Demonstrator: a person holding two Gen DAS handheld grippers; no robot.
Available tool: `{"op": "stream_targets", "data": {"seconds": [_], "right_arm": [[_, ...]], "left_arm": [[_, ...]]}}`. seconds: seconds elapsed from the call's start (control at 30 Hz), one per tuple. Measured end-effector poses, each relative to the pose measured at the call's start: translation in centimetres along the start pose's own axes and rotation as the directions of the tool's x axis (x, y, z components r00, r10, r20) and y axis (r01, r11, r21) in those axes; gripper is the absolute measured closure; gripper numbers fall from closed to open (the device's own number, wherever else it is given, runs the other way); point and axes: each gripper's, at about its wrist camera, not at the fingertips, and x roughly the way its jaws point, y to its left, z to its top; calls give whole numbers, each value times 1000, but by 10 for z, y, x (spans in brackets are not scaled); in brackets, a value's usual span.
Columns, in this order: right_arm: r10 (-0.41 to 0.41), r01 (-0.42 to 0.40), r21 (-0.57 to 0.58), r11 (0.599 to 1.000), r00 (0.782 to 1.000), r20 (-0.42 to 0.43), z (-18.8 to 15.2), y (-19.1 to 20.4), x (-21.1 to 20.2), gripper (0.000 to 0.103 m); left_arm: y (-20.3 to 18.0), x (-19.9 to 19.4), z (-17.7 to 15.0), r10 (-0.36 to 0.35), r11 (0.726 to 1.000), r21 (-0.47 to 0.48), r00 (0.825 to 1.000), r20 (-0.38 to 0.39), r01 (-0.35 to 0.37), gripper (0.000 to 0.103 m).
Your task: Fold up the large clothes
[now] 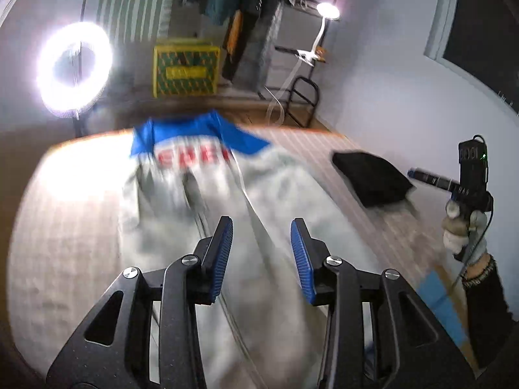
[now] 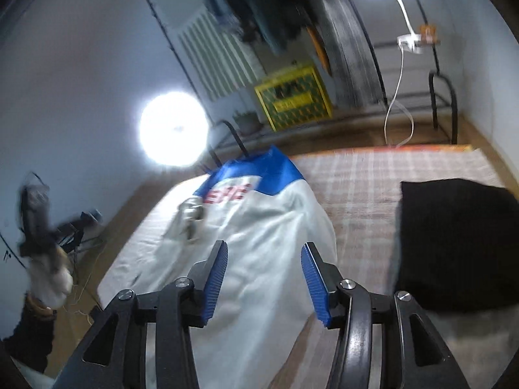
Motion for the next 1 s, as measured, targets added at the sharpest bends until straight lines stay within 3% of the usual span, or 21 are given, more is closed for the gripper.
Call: {"op": "stream_targets", "data": {"seconds": [0.1,0.17,0.3,0.4,0.5,0.6,0.73,0.9,0.93,0.97,1.0], "right_arm": [[-15,15,-21,1000,999,33,-20,20,-45,52],[-24,25,-20,999,999,38,-36,29,-66,51],[-44,44,-26,999,999,8,-88,45,-83,48],[-15,17,32,999,998,-62,-138,46,-73,46],[-3,17,88,996,988,-152,-181,43,-50,46],[1,33,147,989,974,-227,-218,36,-26,46],[37,18,219,976,970,-242,-242,25,-17,46],[109,-34,287,957,962,-251,-255,16,-8,45],[124,-48,288,957,959,-254,-256,17,-5,55],[146,-69,285,956,955,-259,-256,20,-2,80],[143,-69,277,958,956,-255,-255,24,-1,87]], "left_arm": [[-4,-27,-37,-35,998,-54,999,-6,35,65],[-7,-40,-60,-58,995,-86,998,9,58,55],[-30,-32,-108,-123,989,-88,992,-14,121,52],[-47,-9,-135,-235,964,-135,971,-39,228,52],[-66,22,-157,-308,942,-168,946,-96,290,52],[-84,56,-170,-296,950,-146,944,-146,275,52],[-97,87,-186,-298,952,-138,932,-206,274,52],[-113,96,-196,-268,963,-72,944,-194,259,77],[-114,96,-196,-269,963,-72,943,-197,260,86],[-113,95,-196,-276,961,-81,941,-197,265,89],[-112,94,-194,-284,958,-92,939,-196,270,89]]}}
